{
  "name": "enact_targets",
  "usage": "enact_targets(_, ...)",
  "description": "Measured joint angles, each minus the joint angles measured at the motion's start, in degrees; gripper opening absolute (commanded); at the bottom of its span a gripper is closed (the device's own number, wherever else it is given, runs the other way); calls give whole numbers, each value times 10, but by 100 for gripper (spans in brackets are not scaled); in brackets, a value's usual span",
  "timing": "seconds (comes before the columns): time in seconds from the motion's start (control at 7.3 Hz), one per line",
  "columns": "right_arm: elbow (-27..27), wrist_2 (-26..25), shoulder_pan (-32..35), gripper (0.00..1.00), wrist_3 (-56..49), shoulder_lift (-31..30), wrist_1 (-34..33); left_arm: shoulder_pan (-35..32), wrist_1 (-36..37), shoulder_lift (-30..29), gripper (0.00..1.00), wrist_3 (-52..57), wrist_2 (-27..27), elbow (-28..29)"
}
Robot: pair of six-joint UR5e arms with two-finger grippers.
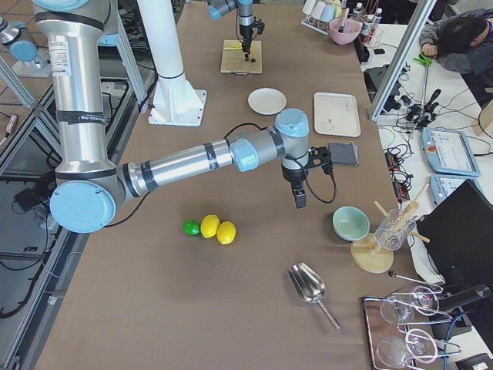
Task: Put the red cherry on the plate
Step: 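Lower the left gripper onto the dark cherry pair and grasp it, then lift the cherries with the left gripper and carry them over the plate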
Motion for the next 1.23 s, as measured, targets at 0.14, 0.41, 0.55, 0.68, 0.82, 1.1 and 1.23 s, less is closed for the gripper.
enact_targets(0.14,0,0,0,100,0,0,1,0,0,0,0,-1,0,0)
enact_targets(0.41,0,0,3,100,-1,-6,1,-6,0,-1,0,-2,3,-10)
enact_targets(0.55,2,-1,8,100,-1,-14,3,-11,0,-6,0,-3,2,-22)
enact_targets(0.68,3,-2,13,100,-2,-25,5,-18,0,-20,0,-7,1,-30)
enact_targets(0.82,2,-2,18,100,-2,-38,8,-24,2,-50,0,-26,0,-29)
enact_targets(1.1,0,-6,23,100,-2,-72,11,-27,6,-146,0,-94,1,9)
enact_targets(1.23,-2,-8,23,100,-2,-80,11,-27,7,-197,0,-122,3,41)
